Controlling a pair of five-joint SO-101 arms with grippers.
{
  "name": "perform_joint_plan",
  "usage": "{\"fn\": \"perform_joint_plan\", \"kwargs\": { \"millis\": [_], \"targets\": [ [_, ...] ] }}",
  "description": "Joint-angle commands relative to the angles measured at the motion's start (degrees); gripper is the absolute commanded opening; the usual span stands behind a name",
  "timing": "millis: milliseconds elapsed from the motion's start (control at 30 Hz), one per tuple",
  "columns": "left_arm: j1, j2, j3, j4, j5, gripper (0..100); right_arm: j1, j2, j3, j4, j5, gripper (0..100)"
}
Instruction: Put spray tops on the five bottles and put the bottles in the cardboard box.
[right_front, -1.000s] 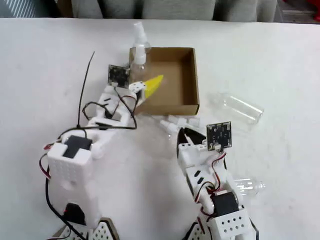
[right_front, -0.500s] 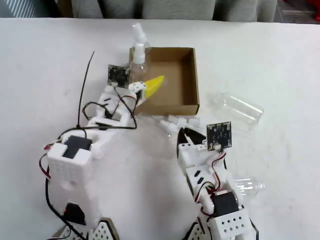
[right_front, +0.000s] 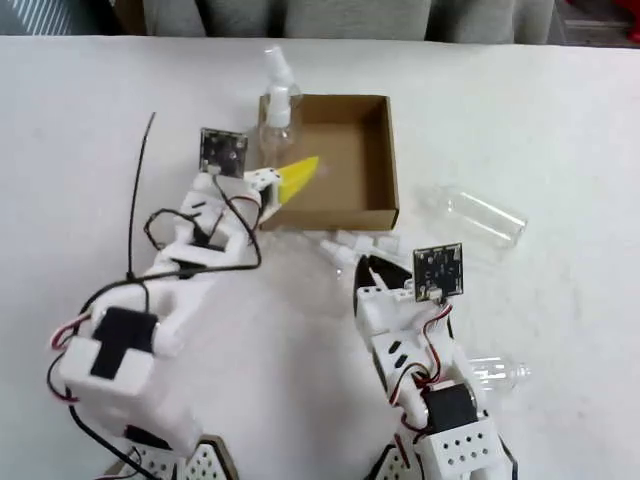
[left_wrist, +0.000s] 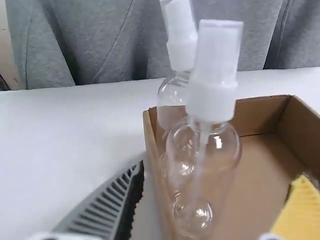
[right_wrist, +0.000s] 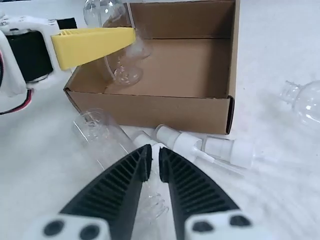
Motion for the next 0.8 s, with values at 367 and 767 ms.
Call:
{"fn": "perform_joint_plan", "kwargs": {
  "millis": [367,767],
  "targets": [
    [-5.9,-18.3,-0.3,23.8,3.1,4,0.5,-0.1,0.5,0.0,0.7,1.5],
    [-6.0,-38.4,1.8,53.2,2.9,4,0.5,-0.1,0.5,0.0,0.7,1.5]
  ]
}}
